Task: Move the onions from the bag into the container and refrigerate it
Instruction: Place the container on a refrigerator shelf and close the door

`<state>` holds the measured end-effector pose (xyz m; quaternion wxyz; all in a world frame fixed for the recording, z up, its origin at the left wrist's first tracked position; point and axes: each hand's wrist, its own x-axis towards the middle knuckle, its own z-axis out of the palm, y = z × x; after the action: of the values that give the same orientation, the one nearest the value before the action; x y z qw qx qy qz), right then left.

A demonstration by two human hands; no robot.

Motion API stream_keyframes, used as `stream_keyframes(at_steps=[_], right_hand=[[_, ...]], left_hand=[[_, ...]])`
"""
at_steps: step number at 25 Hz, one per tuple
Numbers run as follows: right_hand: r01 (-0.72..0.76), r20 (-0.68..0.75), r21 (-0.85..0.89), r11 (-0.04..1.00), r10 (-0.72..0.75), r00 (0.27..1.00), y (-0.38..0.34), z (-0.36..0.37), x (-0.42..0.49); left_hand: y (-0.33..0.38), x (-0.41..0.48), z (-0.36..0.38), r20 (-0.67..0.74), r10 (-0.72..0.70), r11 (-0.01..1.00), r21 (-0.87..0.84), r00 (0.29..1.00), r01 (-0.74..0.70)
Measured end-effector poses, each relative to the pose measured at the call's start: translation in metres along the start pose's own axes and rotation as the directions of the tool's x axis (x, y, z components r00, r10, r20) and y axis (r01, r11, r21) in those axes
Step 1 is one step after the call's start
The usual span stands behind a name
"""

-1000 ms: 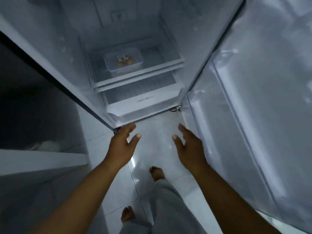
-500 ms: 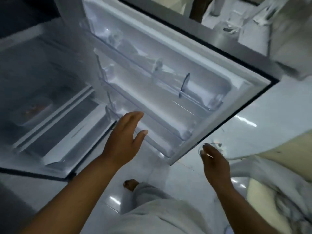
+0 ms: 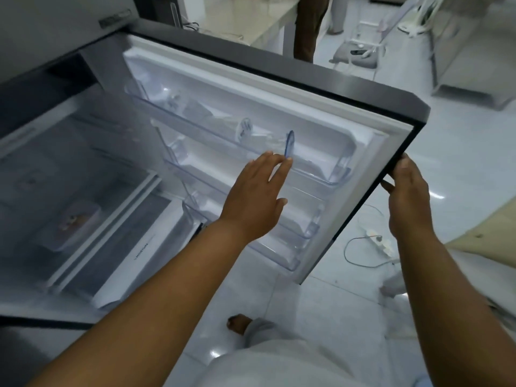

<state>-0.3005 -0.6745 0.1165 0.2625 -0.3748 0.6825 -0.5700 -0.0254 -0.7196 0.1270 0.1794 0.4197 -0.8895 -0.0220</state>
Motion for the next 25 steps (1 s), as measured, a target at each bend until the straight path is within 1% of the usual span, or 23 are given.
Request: stream_keyframes(at_steps=[3,5,9,12,15,18,22,25], right_hand=[[-0.003,-0.038,-0.058,0.998,0.001,0.999,0.001,0.001,-0.015],[0.017,-0.033,-0.104,0.994,-0.020,0.999,0.002,-0.001,-0.032],[0.125,0.074,-0.189,0.974,-0.113,0.991,0.005,-0.004,-0.072],[0.237,0.172,-0.246,0.940,-0.198,0.965,0.001,0.001,-0.098],[0.389,0.279,-0.317,0.865,-0.307,0.910,-0.006,0.014,-0.121],[0.532,0.407,-0.312,0.787,-0.395,0.824,-0.014,0.032,-0.148],[0.605,0.515,-0.249,0.757,-0.425,0.744,-0.016,0.057,-0.185],[0.642,0.587,-0.216,0.736,-0.428,0.688,-0.018,0.078,-0.207]], left_hand=[[-0.001,-0.011,-0.004,-0.053,-0.034,0.999,-0.016,0.998,0.033],[-0.001,-0.026,-0.007,-0.080,-0.067,0.997,-0.046,0.994,0.064],[-0.003,-0.064,-0.015,-0.119,-0.196,0.977,-0.111,0.973,0.183],[-0.008,-0.096,-0.023,-0.142,-0.284,0.951,-0.167,0.948,0.260],[-0.017,-0.126,-0.033,-0.142,-0.377,0.910,-0.240,0.915,0.338],[-0.026,-0.157,-0.044,-0.138,-0.457,0.855,-0.341,0.879,0.391],[-0.042,-0.194,-0.063,-0.074,-0.556,0.761,-0.447,0.828,0.471],[-0.051,-0.219,-0.076,-0.007,-0.640,0.656,-0.527,0.769,0.541]])
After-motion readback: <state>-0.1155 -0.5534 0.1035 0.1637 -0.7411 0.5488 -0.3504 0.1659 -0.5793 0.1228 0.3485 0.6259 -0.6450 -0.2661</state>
